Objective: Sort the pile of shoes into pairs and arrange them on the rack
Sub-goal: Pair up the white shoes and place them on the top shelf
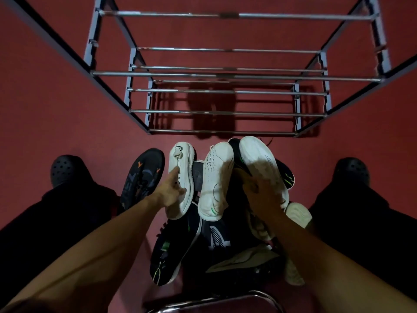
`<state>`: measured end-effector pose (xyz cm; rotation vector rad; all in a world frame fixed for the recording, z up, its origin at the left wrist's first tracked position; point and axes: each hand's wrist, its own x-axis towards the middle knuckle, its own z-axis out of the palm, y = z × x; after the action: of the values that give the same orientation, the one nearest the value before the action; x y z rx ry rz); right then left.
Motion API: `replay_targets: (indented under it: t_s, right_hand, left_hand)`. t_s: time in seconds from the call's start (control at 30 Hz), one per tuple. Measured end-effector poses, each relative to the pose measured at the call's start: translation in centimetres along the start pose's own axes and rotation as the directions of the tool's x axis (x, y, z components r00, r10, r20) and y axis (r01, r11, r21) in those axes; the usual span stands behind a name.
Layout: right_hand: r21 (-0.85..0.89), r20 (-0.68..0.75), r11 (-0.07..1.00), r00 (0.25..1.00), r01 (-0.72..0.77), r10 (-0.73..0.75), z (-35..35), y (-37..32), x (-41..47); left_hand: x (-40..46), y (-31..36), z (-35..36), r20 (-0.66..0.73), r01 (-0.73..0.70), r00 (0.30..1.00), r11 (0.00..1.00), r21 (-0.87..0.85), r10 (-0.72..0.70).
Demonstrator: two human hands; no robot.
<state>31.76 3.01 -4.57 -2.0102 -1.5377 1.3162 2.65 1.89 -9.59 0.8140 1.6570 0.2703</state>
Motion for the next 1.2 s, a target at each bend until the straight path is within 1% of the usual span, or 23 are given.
replay_targets:
  t_s: [0.07,0.1,0.17,0.2,0.23,0.3,0.4,0.5,0.57,0.6,0.63,0.7,0.77,0.8,0.83,0.87,0.9,0.93,0.97,1.1,1.13,1.17,1.2]
  right_hand:
    - [0.059,0.092,0.998,0.996,0.002,-0.007,0.7,-0.9,-0.1]
    - [0.061,0.109,0.998,0.994,0.001,-0.008,1.0,-1.0,-0.2]
    - [0.101,0.112,0.994,0.992,0.045,-0.057,1.5,-1.5,-0.4]
    - [0.135,0.107,0.988,0.991,0.069,-0.084,1.7,-1.8,-0.3]
    - [0.161,0.105,0.983,0.989,0.086,-0.104,1.8,-2.1,-0.2]
    - [0.185,0.119,0.978,0.985,0.098,-0.122,2.1,-2.8,-0.1]
    - [0.144,0.129,0.988,0.989,0.049,-0.068,2.1,-4.0,0.1]
    - [0.169,0.139,0.985,0.988,0.043,-0.067,1.8,-5.3,-0.2]
    - [0.202,0.149,0.978,0.986,0.043,-0.074,1.5,-6.4,-0.5]
    - [0.199,0.134,0.977,0.986,0.075,-0.103,1.2,-7.1,-0.7]
    - [0.172,0.093,0.973,0.980,0.156,-0.173,0.9,-7.7,-0.9]
    - [0.082,0.024,0.918,0.920,0.387,-0.390,0.2,-8.8,-1.6]
    - [-0.059,0.033,0.819,0.821,0.571,-0.570,-0.9,-9.4,-2.4]
    - [-0.113,0.063,0.767,0.775,0.631,-0.629,-1.7,-9.4,-2.5]
    - [-0.108,0.108,0.764,0.771,0.636,-0.627,-2.5,-9.4,-2.5]
    - [-0.064,0.177,0.825,0.820,0.561,-0.544,-3.4,-9.6,-2.5]
    - [-0.036,0.268,0.899,0.871,0.437,-0.413,-4.5,-9.9,-2.6]
    - [-0.005,0.344,0.945,0.888,0.326,-0.304,-5.4,-9.9,-2.7]
    - [0.034,0.387,0.966,0.888,0.255,-0.248,-6.1,-9.7,-2.8]
    - [0.169,0.401,0.985,0.910,0.039,-0.105,-7.7,-8.4,-4.9]
    - [0.214,0.411,0.977,0.908,-0.008,-0.083,-7.6,-8.1,-5.5]
    - [0.263,0.424,0.963,0.903,-0.052,-0.067,-7.4,-7.7,-6.1]
    - [0.306,0.427,0.949,0.902,-0.082,-0.060,-7.1,-7.4,-6.5]
  left_hand:
    - [0.2,0.2,-0.1,0.032,0.037,0.999,0.998,0.052,-0.038]
    - [0.4,0.4,-0.2,0.031,0.076,0.997,0.997,0.021,-0.077]
    - [0.7,0.9,-0.6,0.028,0.163,0.987,0.980,-0.111,-0.161]
    - [0.8,1.2,-0.8,0.020,0.175,0.984,0.976,-0.128,-0.174]
    - [0.9,1.3,-1.2,0.008,0.162,0.987,0.982,-0.098,-0.162]
    - [0.7,1.5,-1.8,0.015,0.098,0.995,0.994,-0.049,-0.098]
    - [-0.7,2.6,-3.0,0.064,-0.031,0.997,0.999,-0.015,0.032]
    - [-2.8,4.7,-4.4,0.086,-0.154,0.986,0.982,0.113,0.145]
    - [-4.0,6.3,-5.3,0.132,-0.234,0.969,0.951,0.203,0.211]
    - [-4.7,7.2,-5.7,0.165,-0.275,0.957,0.927,0.256,0.238]
    - [-5.4,8.2,-6.1,0.197,-0.319,0.943,0.893,0.319,0.267]
    - [-6.7,9.9,-6.8,0.266,-0.412,0.909,0.793,0.449,0.322]
    - [-8.0,11.6,-7.1,0.337,-0.490,0.872,0.637,0.595,0.356]
    - [-8.8,12.5,-7.0,0.371,-0.520,0.853,0.546,0.657,0.367]
    - [-9.4,13.4,-6.9,0.398,-0.538,0.840,0.473,0.698,0.369]
    - [-10.0,14.3,-6.7,0.417,-0.551,0.830,0.426,0.717,0.371]
    - [-10.7,15.3,-6.4,0.431,-0.566,0.817,0.394,0.724,0.383]
    - [-11.4,16.2,-6.1,0.443,-0.585,0.800,0.365,0.724,0.404]
    - [-12.0,17.0,-5.6,0.455,-0.607,0.778,0.331,0.723,0.432]
    - [-13.7,18.6,-3.7,0.473,-0.652,0.669,0.147,0.744,0.573]
    - [-13.8,18.4,-3.4,0.458,-0.651,0.655,0.142,0.746,0.601]
    - [-13.8,18.0,-3.0,0.420,-0.646,0.656,0.180,0.742,0.627]
    - [-13.7,17.5,-2.7,0.349,-0.631,0.679,0.270,0.727,0.646]
